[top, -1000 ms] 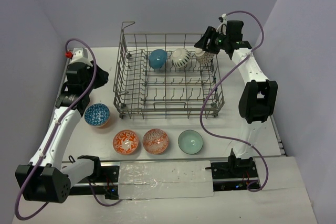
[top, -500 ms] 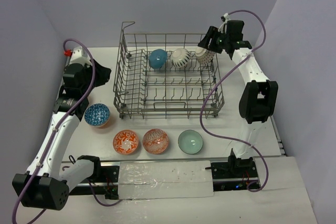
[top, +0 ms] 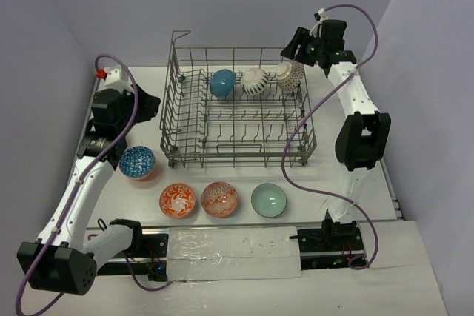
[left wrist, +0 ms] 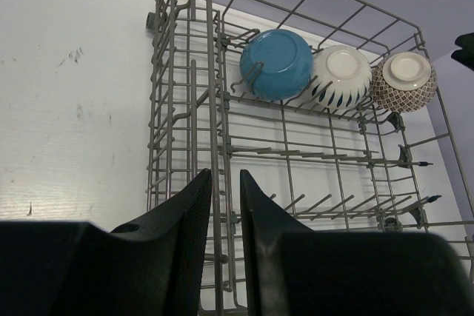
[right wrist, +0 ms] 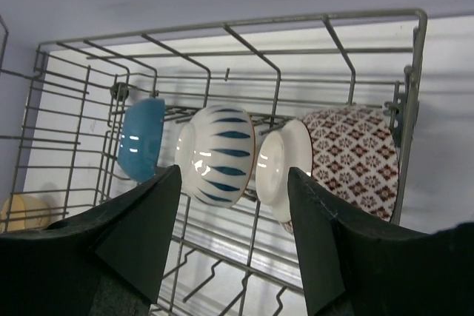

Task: Load the bowls into the dish rack
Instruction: Turn the bowl upside down over the dish rack.

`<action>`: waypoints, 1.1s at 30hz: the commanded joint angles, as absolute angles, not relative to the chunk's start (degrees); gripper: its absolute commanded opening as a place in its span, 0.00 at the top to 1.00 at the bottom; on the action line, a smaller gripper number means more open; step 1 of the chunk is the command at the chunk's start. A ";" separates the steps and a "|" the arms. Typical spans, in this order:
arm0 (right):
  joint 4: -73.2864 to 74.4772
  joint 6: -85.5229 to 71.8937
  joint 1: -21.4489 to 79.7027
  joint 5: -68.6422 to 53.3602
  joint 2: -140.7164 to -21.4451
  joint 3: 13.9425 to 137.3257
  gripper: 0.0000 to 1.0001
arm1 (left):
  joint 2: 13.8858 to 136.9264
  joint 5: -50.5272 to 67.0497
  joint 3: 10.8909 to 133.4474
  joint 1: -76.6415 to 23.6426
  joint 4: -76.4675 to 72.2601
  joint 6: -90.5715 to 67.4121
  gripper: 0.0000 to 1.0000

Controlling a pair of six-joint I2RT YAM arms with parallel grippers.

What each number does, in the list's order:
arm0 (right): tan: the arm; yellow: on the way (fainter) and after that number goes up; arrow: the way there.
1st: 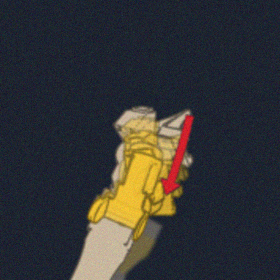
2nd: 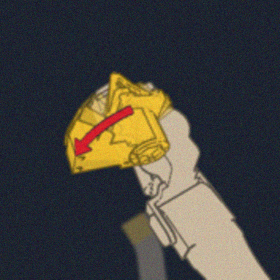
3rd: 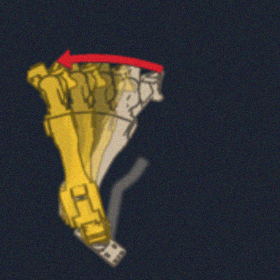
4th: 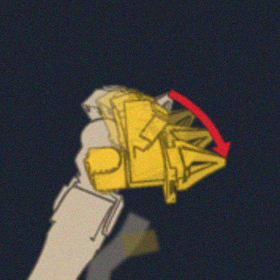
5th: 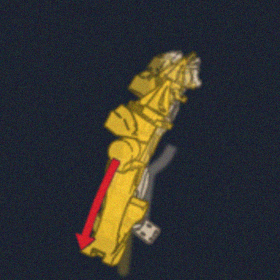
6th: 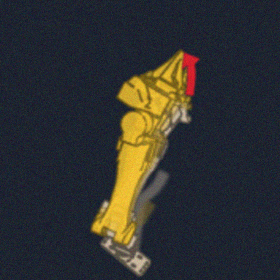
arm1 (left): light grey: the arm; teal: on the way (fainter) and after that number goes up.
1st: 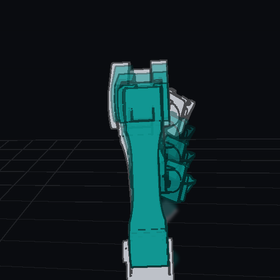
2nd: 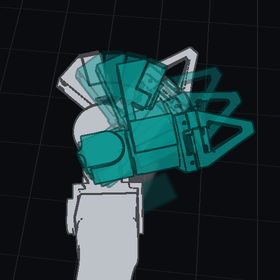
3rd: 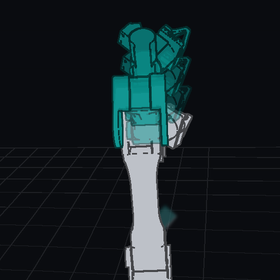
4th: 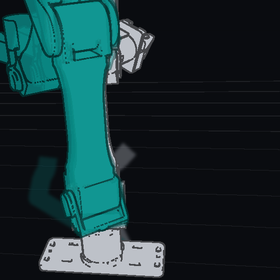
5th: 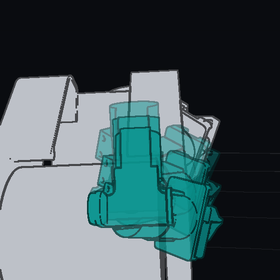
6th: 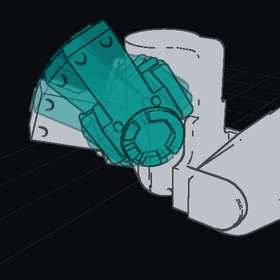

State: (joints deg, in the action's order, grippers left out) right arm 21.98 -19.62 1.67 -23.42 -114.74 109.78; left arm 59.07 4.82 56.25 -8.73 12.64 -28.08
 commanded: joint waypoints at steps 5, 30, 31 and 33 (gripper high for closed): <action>21.97 -18.81 2.28 -22.77 -118.30 114.96 0.33 | 61.26 7.12 57.92 -9.58 11.16 -26.63 0.72; 19.60 -16.17 4.92 -21.80 -119.36 103.19 0.33 | 61.61 6.24 58.27 -9.67 11.95 -26.98 0.72; 19.51 -16.08 4.92 -21.62 -119.18 102.84 0.33 | 61.70 6.15 58.36 -9.67 12.13 -26.98 0.72; 19.34 -15.82 4.92 -21.45 -119.09 102.13 0.33 | 61.70 6.15 58.36 -9.67 12.22 -26.98 0.72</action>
State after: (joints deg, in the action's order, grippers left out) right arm 17.37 -16.75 4.64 -22.83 -120.11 104.29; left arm 61.52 5.82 56.25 -9.47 12.84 -27.68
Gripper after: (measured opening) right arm 0.672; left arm 0.279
